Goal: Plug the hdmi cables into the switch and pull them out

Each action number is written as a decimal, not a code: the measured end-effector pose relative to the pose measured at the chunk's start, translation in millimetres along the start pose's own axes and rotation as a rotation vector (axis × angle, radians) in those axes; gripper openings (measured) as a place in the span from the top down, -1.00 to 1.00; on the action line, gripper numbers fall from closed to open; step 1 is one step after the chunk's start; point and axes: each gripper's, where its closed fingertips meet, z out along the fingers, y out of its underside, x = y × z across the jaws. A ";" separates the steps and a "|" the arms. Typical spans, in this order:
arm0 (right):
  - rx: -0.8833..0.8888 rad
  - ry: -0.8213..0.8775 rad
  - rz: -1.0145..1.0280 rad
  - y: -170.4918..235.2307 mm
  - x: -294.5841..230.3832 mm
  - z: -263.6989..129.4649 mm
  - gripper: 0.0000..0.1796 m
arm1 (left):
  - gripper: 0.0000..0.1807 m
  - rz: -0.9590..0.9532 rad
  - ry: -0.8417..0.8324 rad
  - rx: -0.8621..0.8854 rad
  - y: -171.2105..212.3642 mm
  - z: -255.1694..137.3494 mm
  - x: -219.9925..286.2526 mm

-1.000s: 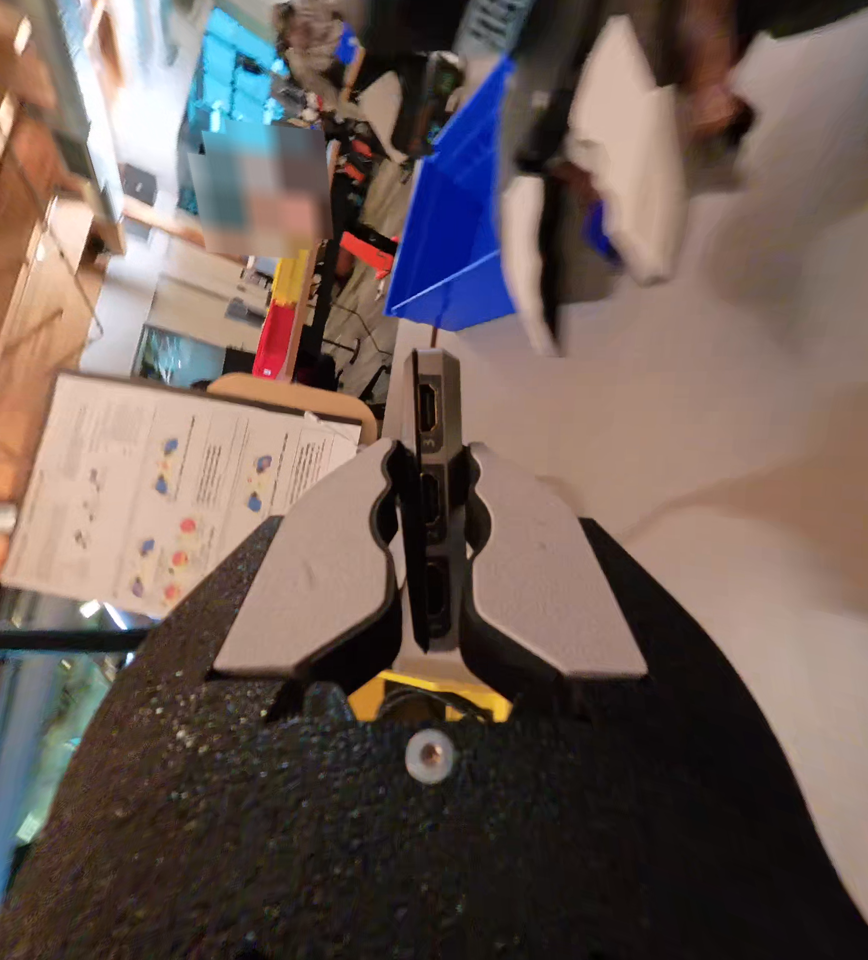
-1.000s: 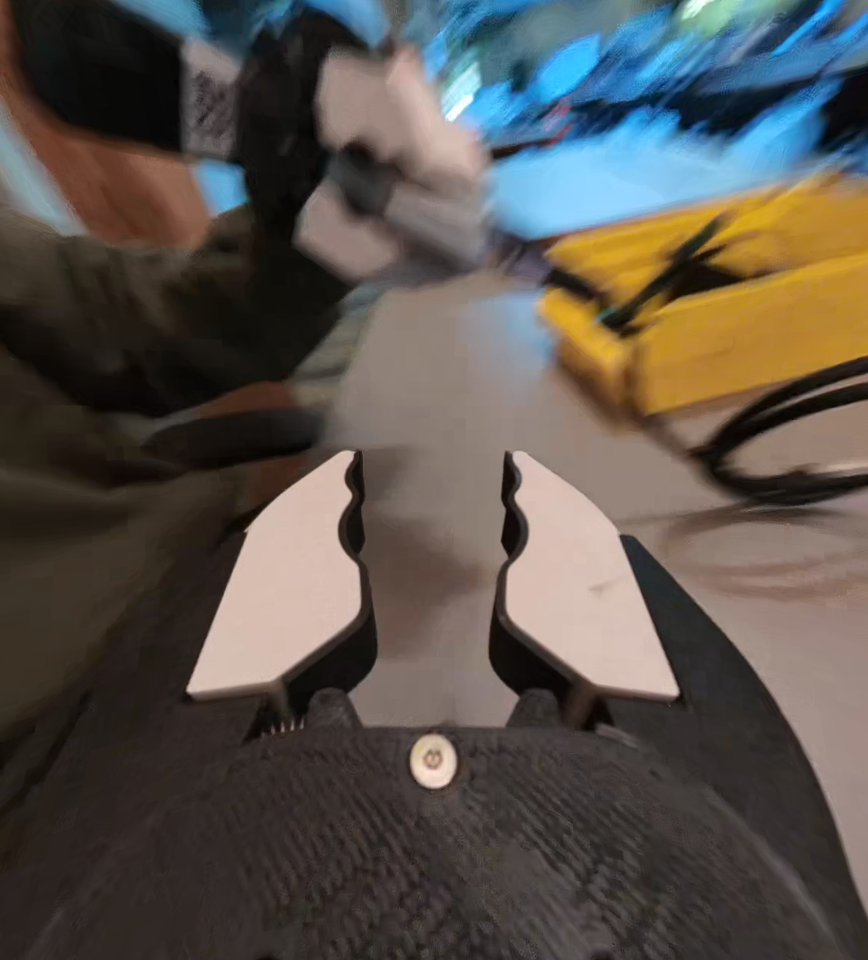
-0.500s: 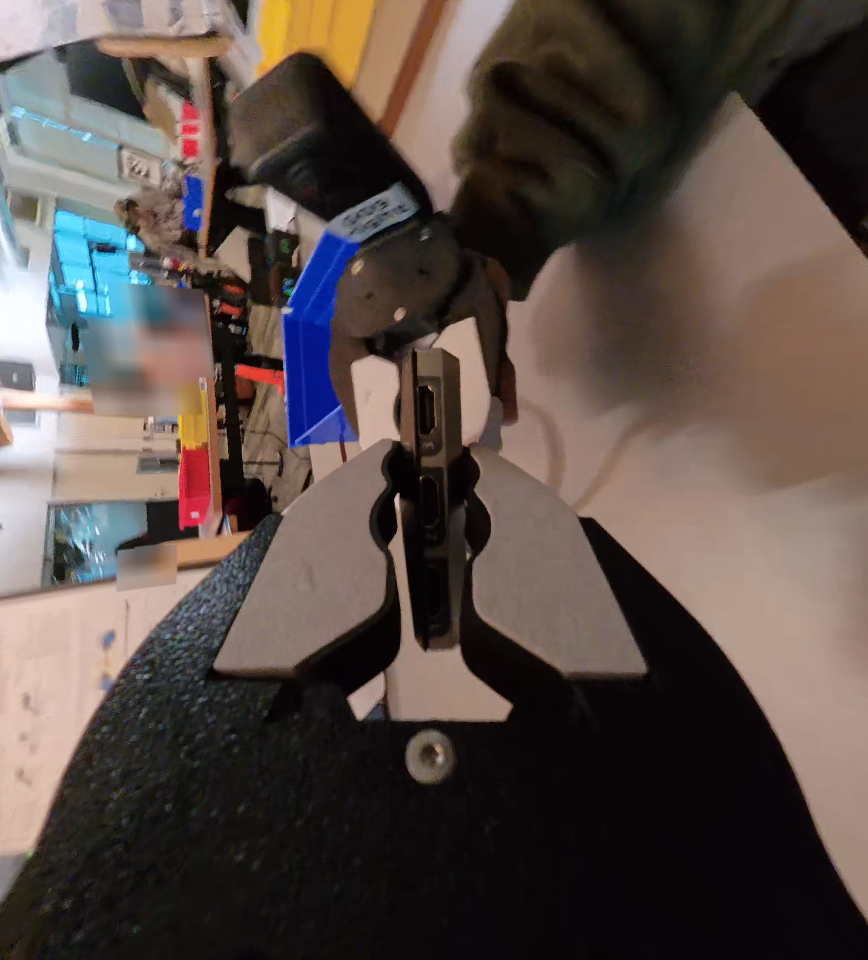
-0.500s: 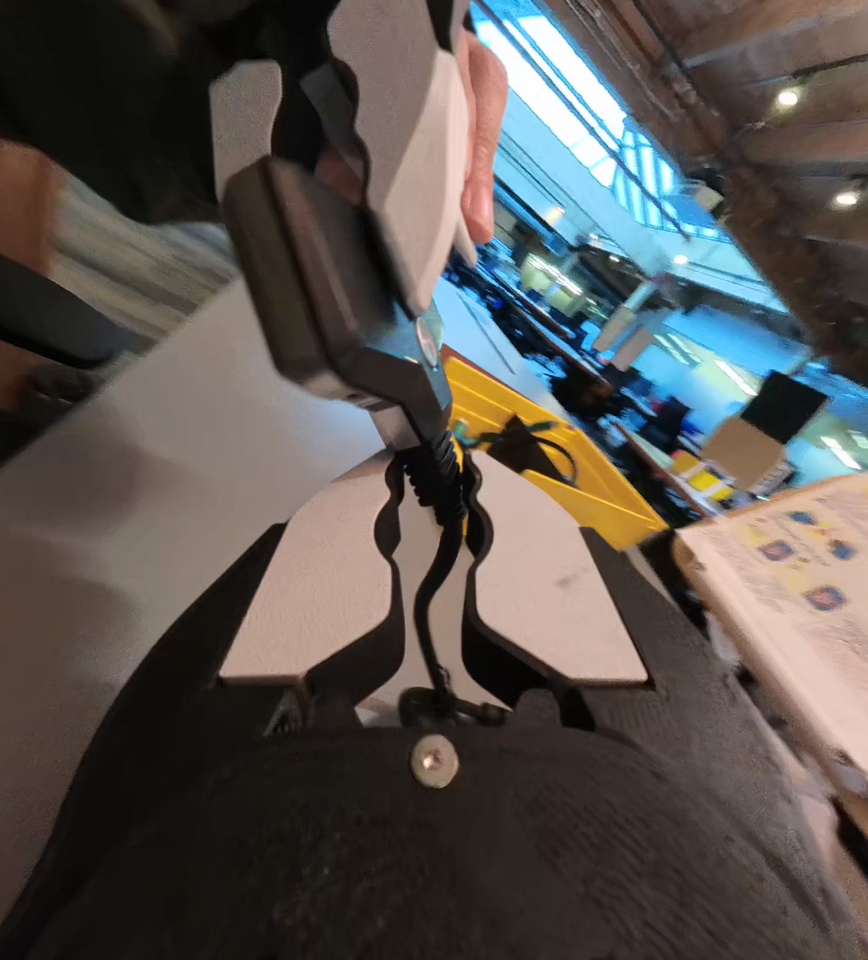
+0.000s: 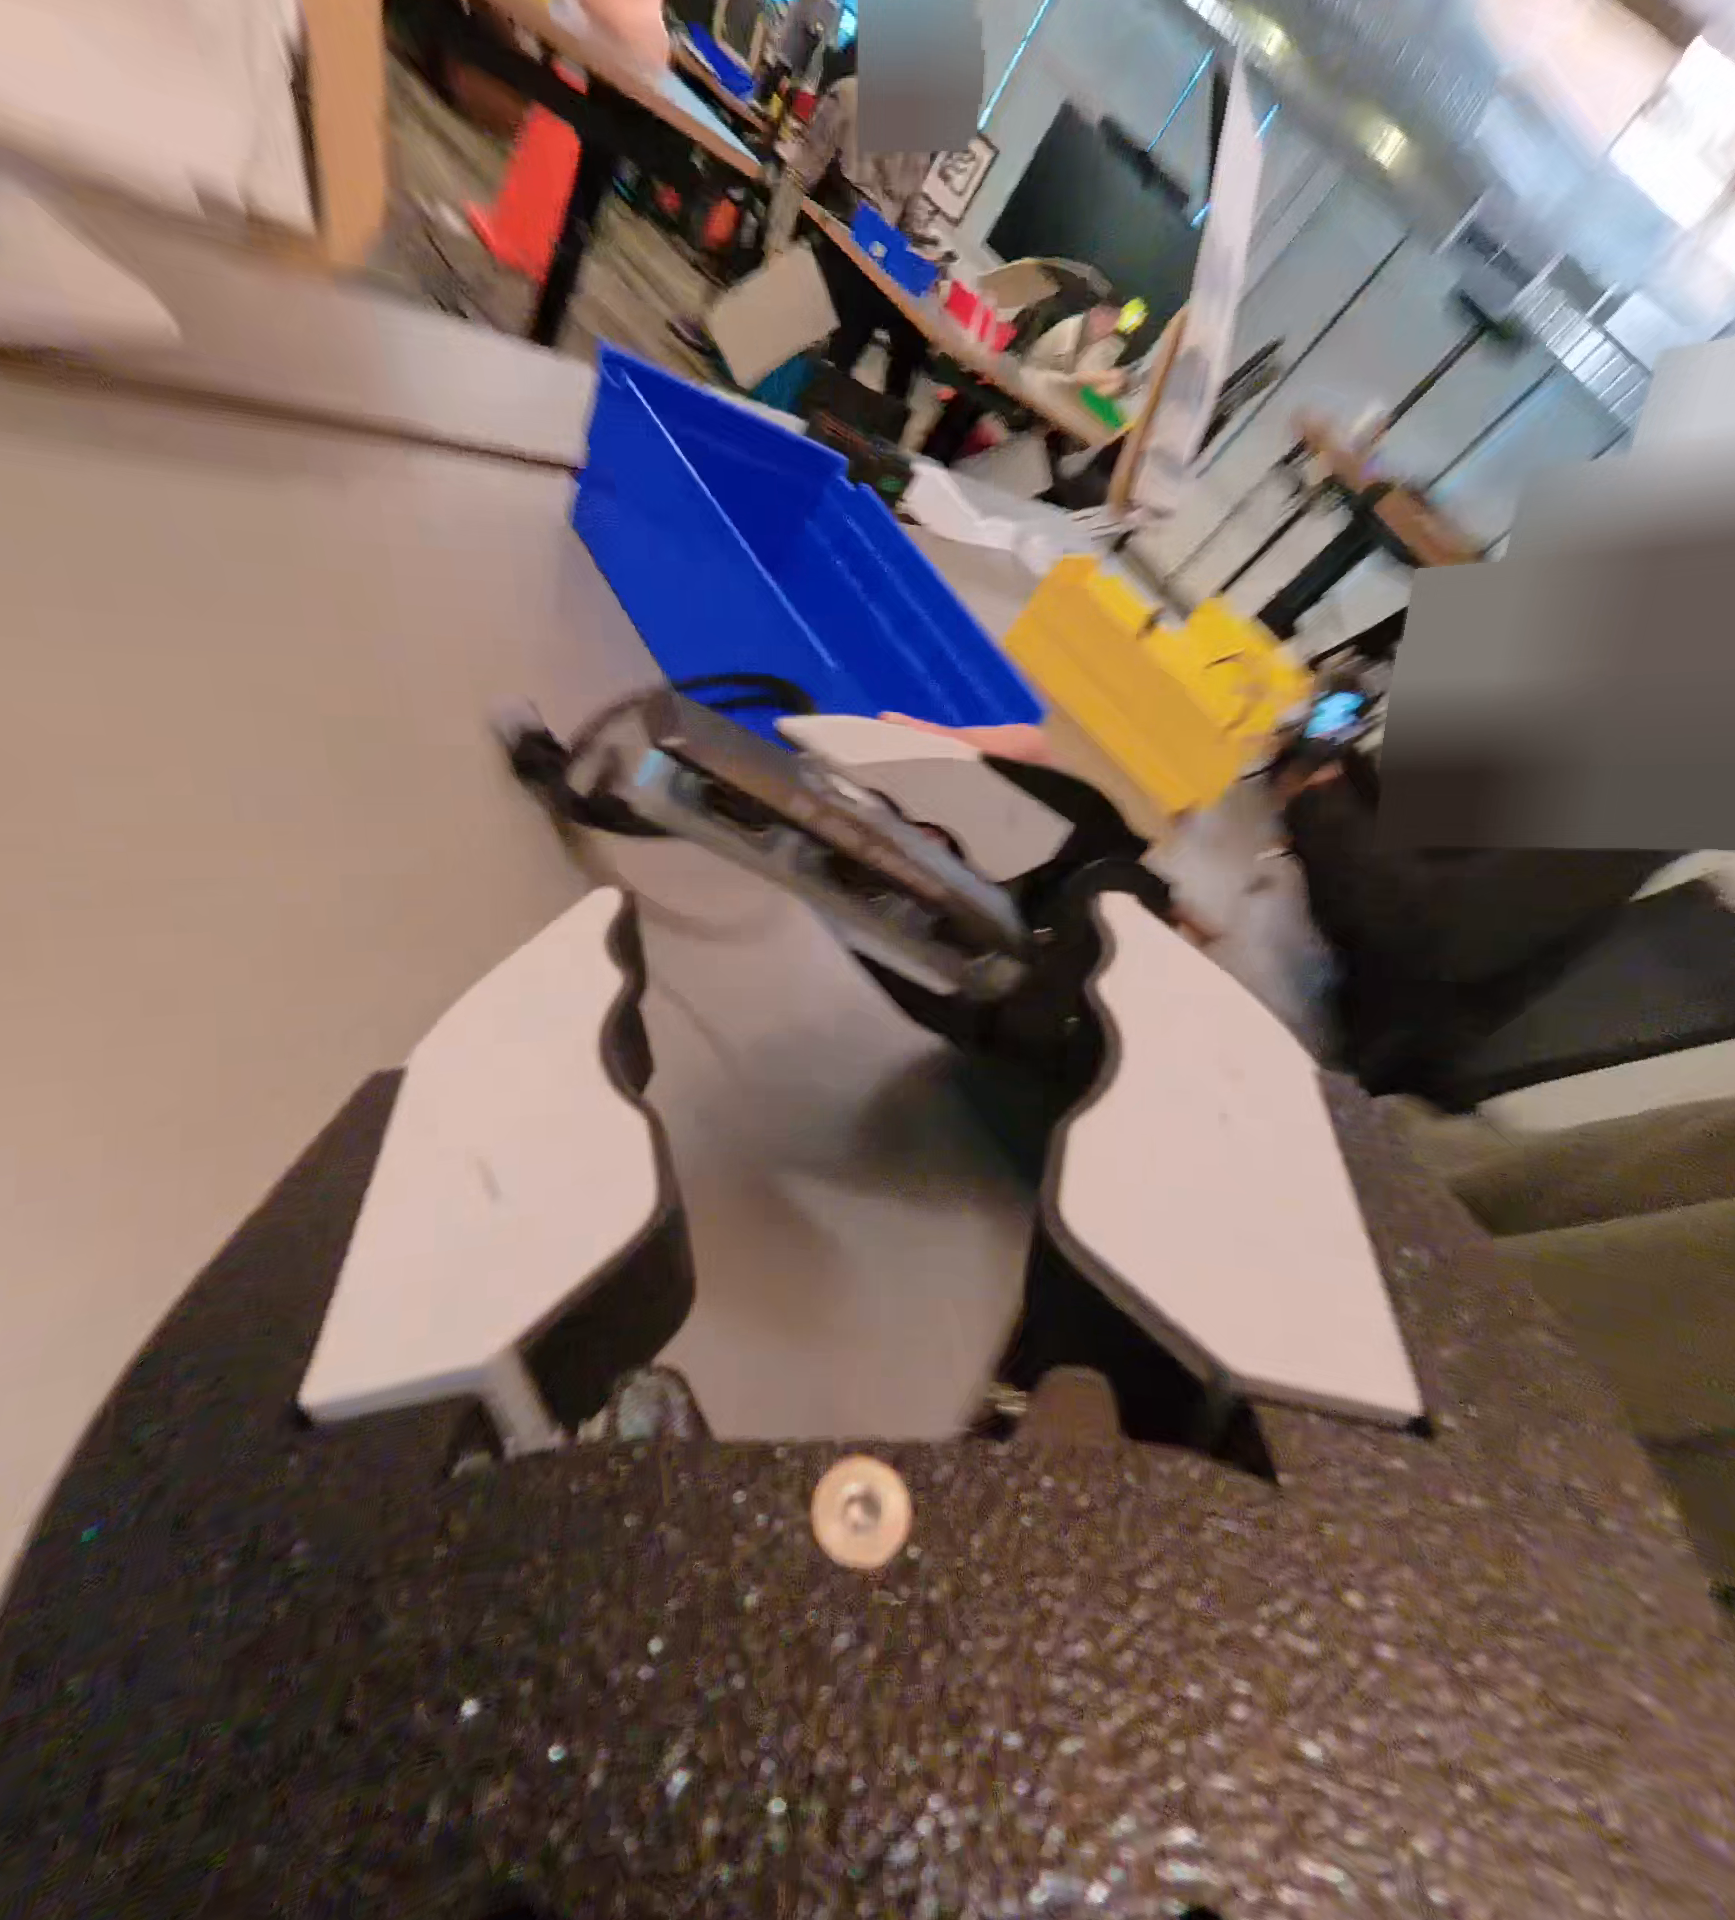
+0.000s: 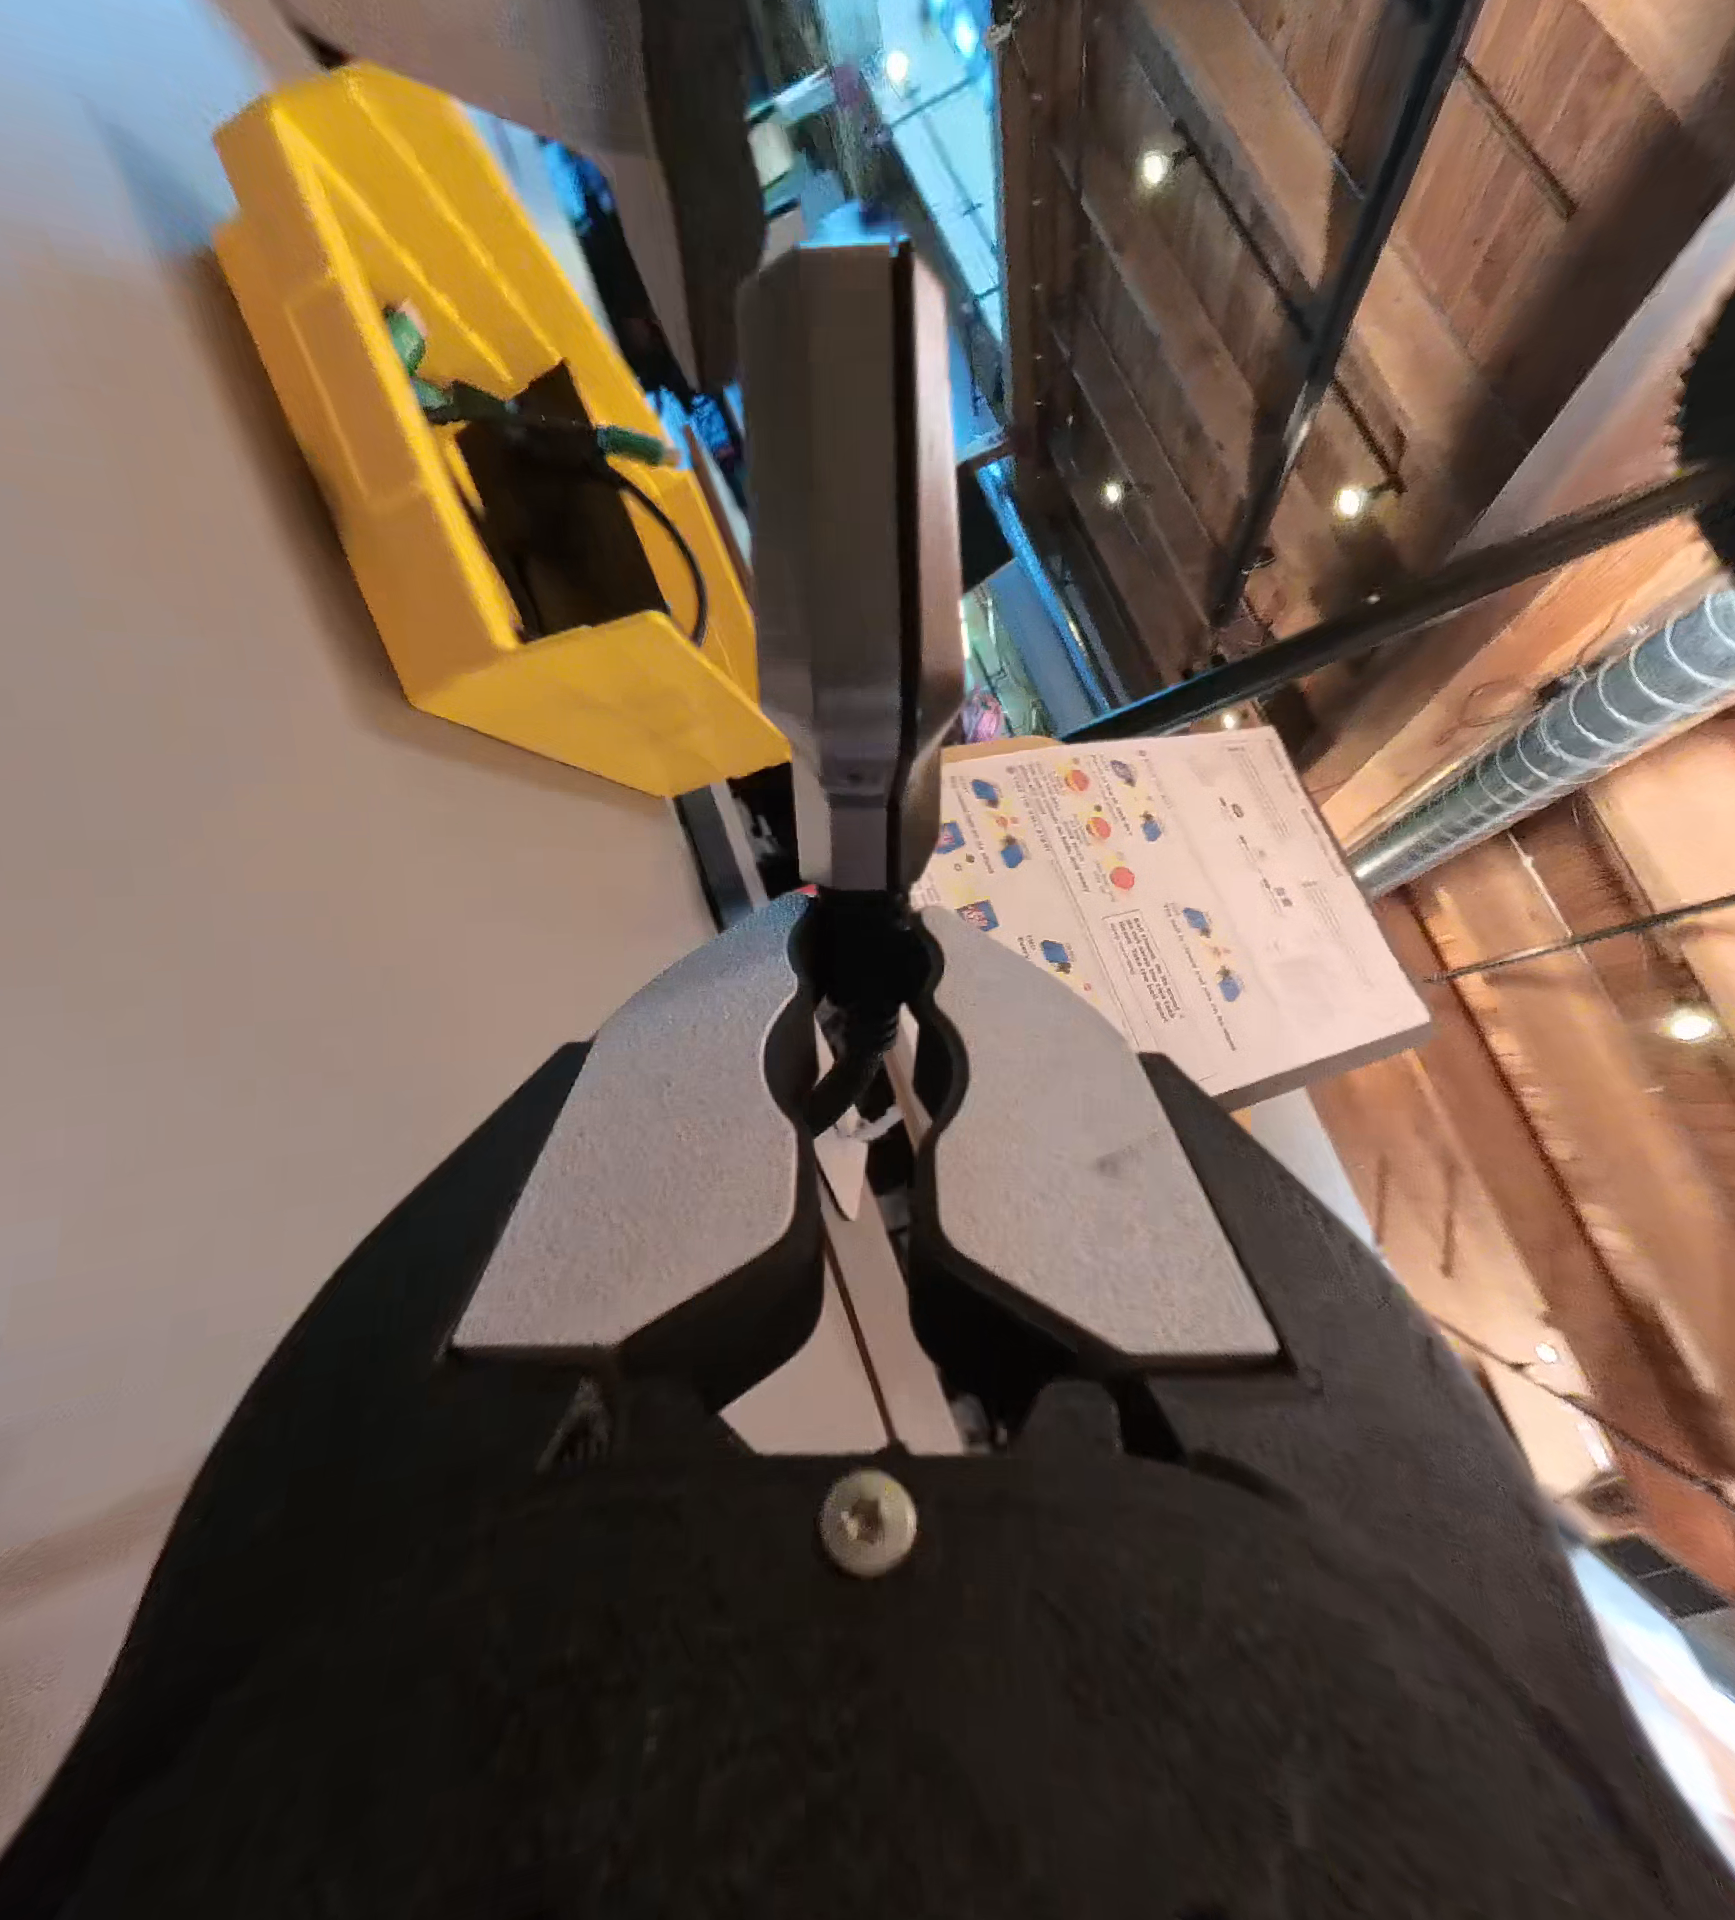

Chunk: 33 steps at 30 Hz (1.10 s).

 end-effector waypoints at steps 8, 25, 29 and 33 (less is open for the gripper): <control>-0.014 -0.070 -0.165 -15.8 -24.0 2.5 0.86 | 0.57 -0.291 0.099 -0.073 38.6 17.4 -10.3; 0.417 -0.579 0.762 -32.3 -40.7 -22.7 0.75 | 0.74 -0.572 0.450 0.095 39.8 10.2 -35.7; 0.456 -0.566 0.848 -25.9 -37.1 -22.7 0.72 | 0.73 -0.609 0.458 0.122 38.7 14.2 -36.0; 0.490 -0.561 0.873 -25.8 -34.5 -24.2 0.75 | 0.73 -0.633 0.475 0.134 36.2 17.1 -34.4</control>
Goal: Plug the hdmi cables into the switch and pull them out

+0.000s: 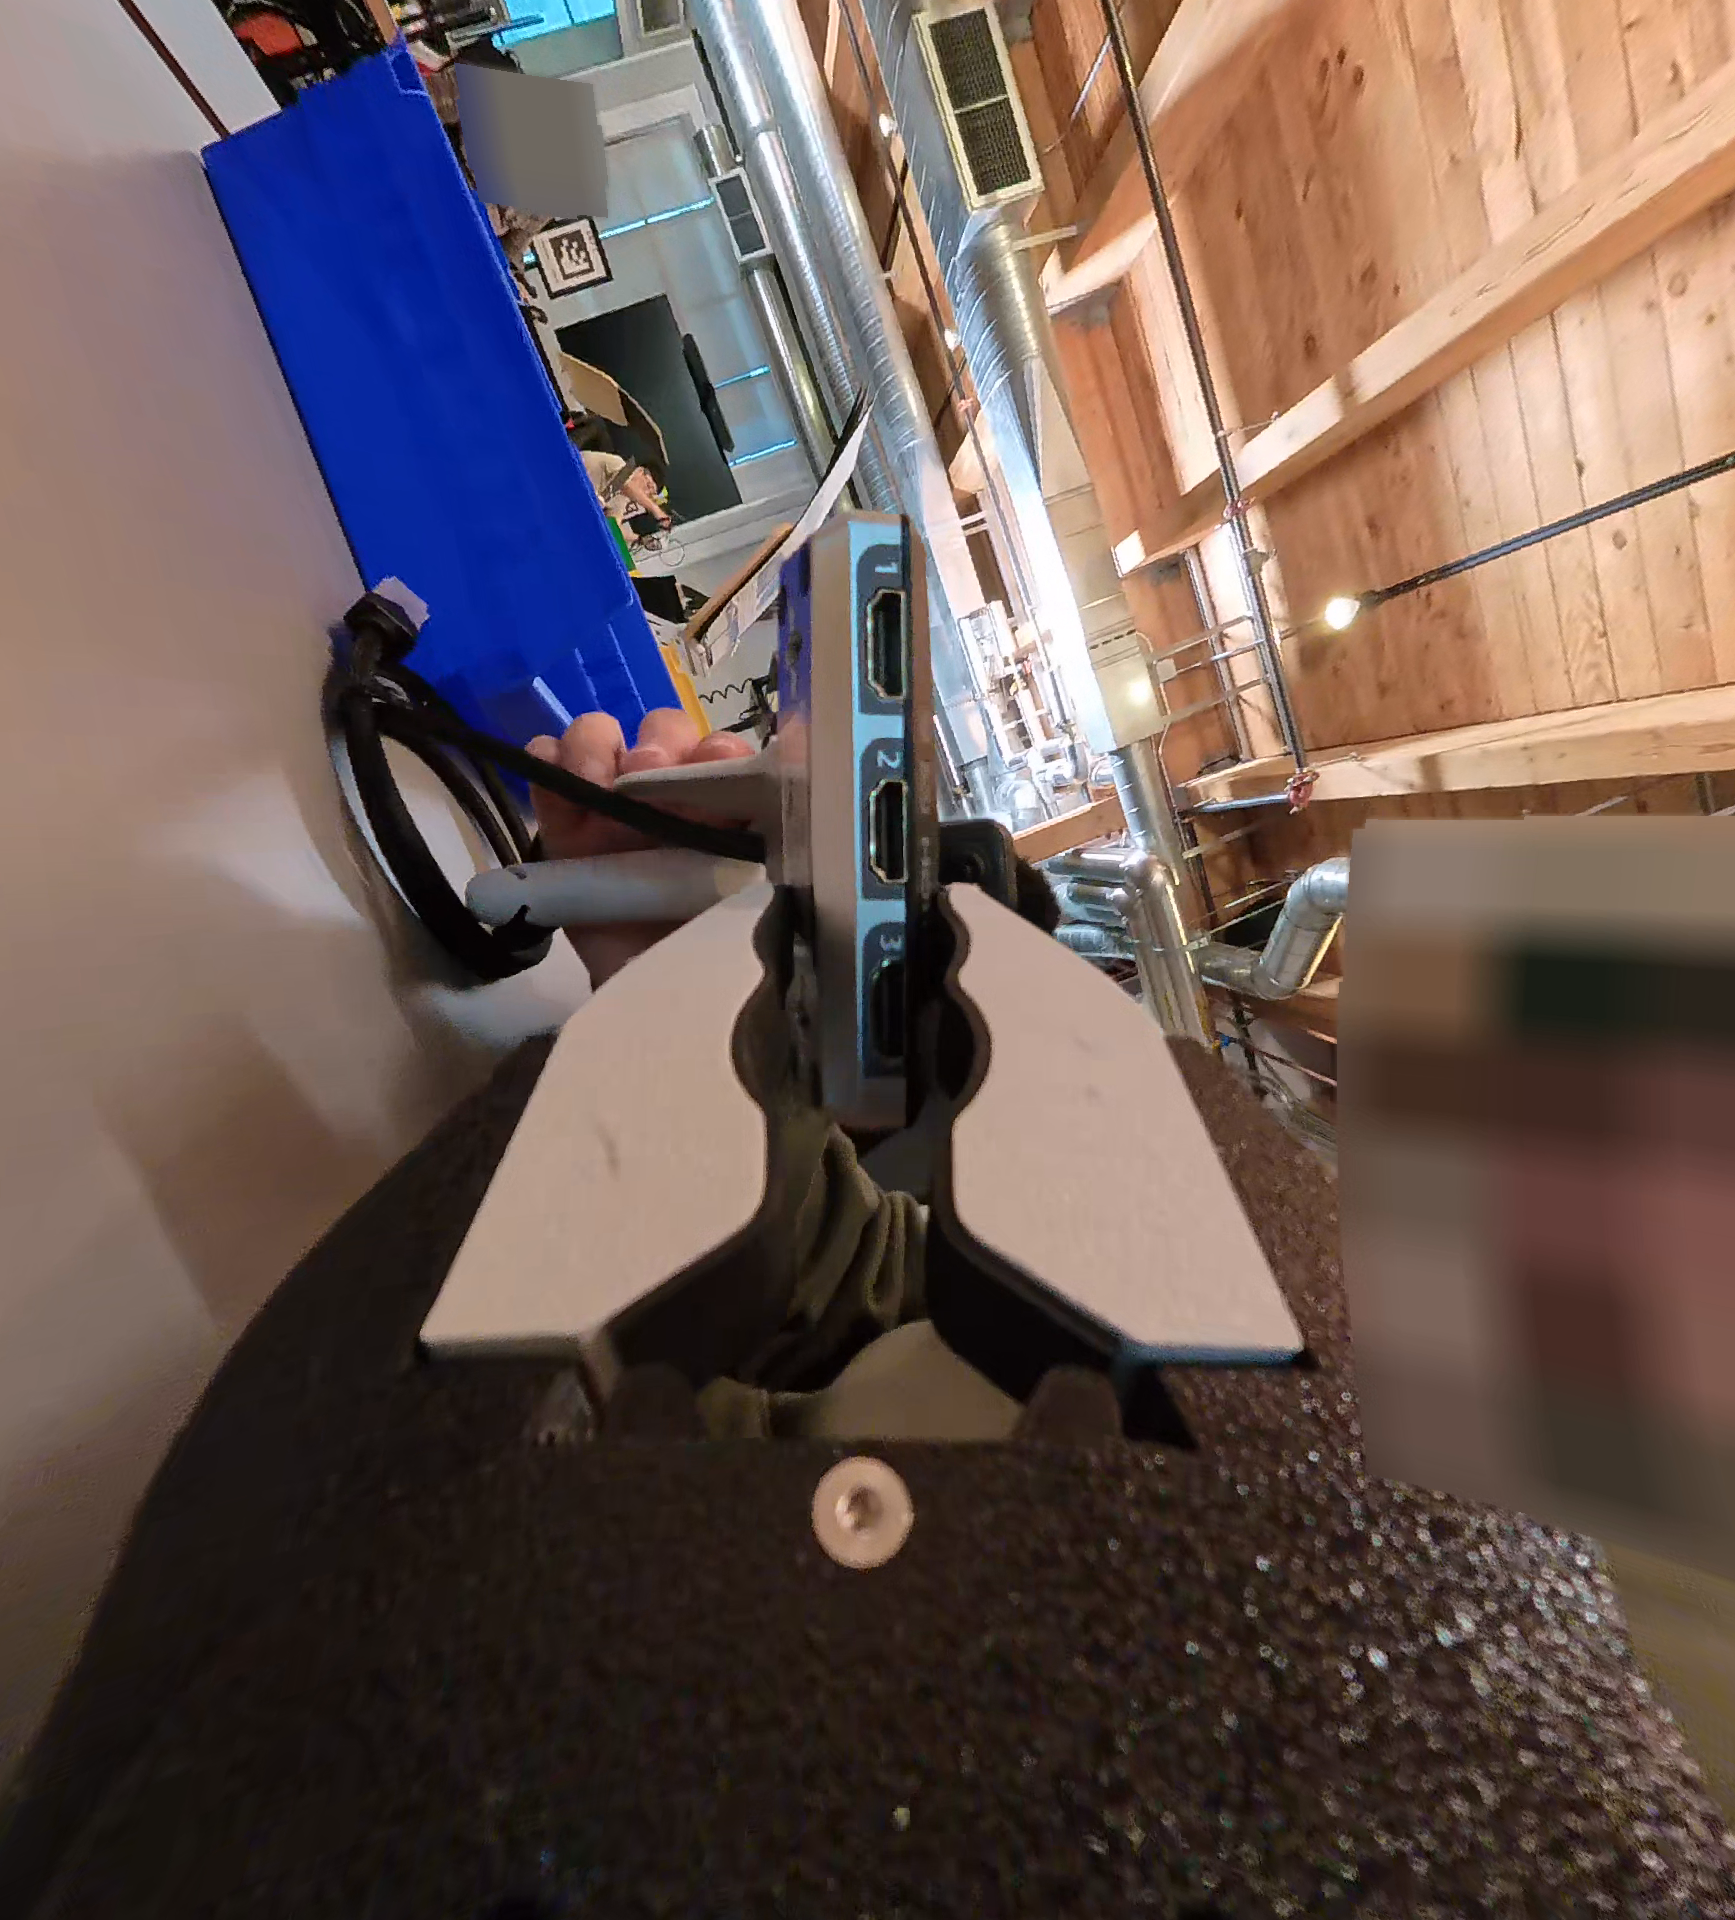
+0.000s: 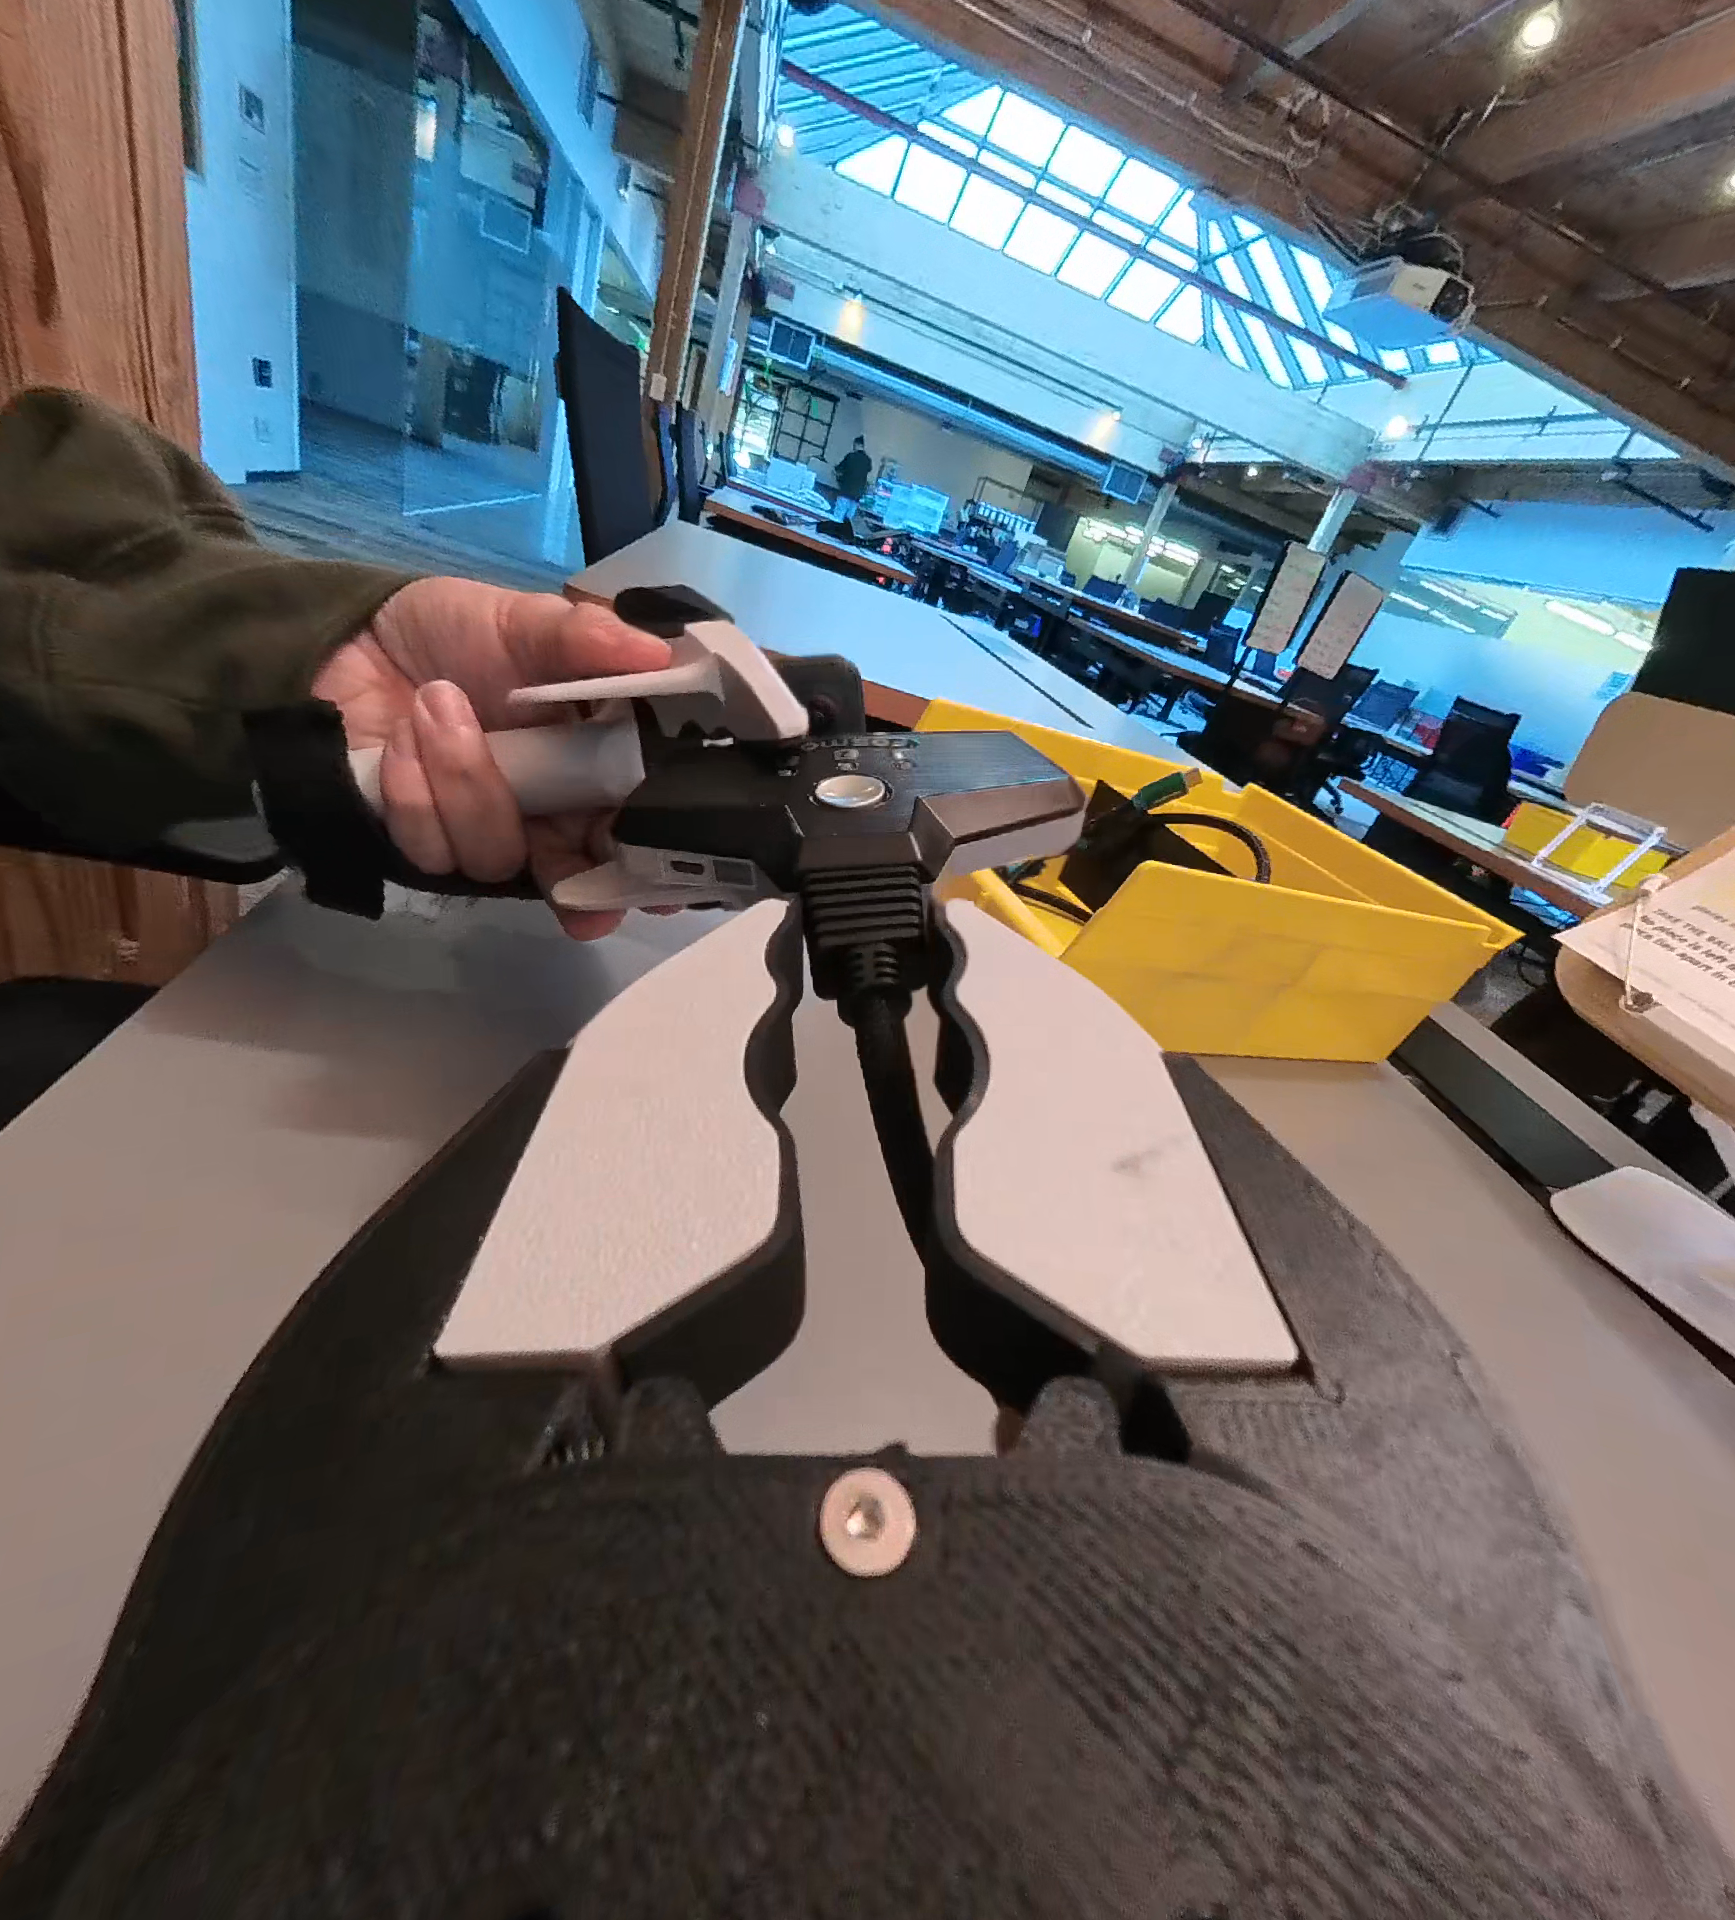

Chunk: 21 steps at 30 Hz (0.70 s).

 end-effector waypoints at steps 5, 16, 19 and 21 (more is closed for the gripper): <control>0.041 0.009 0.025 -3.9 2.4 -3.3 0.75 | 0.73 -0.027 0.031 -0.001 0.6 5.0 -0.1; 0.019 0.025 0.180 0.6 6.8 -3.4 0.75 | 0.73 -0.013 -0.010 0.010 -7.7 12.4 -5.6; 0.043 0.032 0.215 -1.4 11.0 -5.8 0.75 | 0.73 0.078 -0.047 0.011 -17.6 10.2 -0.2; 0.112 0.062 0.281 -6.9 20.7 -14.7 0.75 | 0.74 0.201 -0.093 0.039 -34.3 2.3 11.7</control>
